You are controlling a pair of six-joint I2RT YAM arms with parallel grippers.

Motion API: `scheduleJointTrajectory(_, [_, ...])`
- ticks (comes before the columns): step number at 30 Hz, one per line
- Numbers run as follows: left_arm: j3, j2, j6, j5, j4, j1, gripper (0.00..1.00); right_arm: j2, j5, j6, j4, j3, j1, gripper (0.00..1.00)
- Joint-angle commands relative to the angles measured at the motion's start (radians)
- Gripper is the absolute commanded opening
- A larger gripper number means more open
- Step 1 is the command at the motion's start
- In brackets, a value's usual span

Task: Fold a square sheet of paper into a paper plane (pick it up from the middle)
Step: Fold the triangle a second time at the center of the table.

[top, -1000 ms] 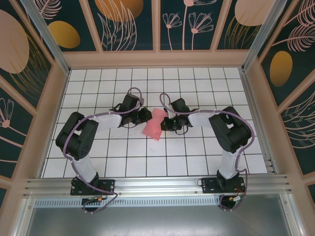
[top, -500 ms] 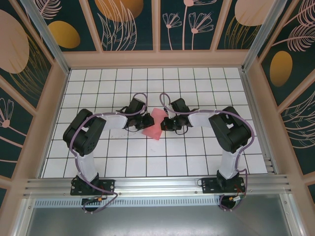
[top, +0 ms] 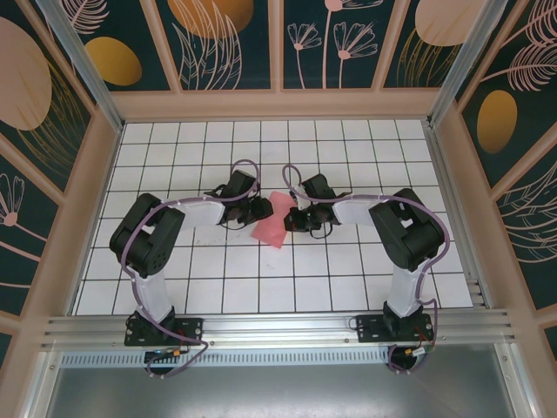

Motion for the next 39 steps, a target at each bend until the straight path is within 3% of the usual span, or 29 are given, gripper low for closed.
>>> scheduleJointTrajectory(1, [-0.016, -0.079, 0.023, -0.05, -0.004, 0.023, 0.42, 0.101, 0.198, -0.016, -0.164, -0.067, -0.002, 0.0])
scheduleJointTrajectory(5, [-0.053, -0.103, 0.017, 0.037, 0.057, 0.018, 0.44, 0.103, 0.196, -0.015, -0.164, -0.065, -0.002, 0.0])
scheduleJointTrajectory(8, [-0.078, -0.096, 0.002, 0.11, 0.109, 0.002, 0.36, 0.103, 0.195, -0.013, -0.163, -0.066, -0.001, 0.0])
scheduleJointTrajectory(12, [-0.08, -0.069, 0.004, 0.137, 0.11, -0.021, 0.19, 0.104, 0.192, -0.012, -0.163, -0.065, -0.001, 0.0])
scheduleJointTrajectory(15, [-0.075, -0.041, 0.01, 0.154, 0.104, -0.031, 0.12, 0.105, 0.19, -0.012, -0.164, -0.062, -0.001, 0.0])
scheduleJointTrajectory(28, [-0.062, 0.048, 0.017, 0.064, -0.02, -0.034, 0.1, 0.061, 0.117, -0.007, -0.157, -0.005, 0.0, 0.0])
scheduleJointTrajectory(39, [-0.085, 0.069, 0.006, 0.03, -0.048, -0.043, 0.08, -0.115, -0.031, -0.008, -0.108, 0.028, 0.017, 0.06])
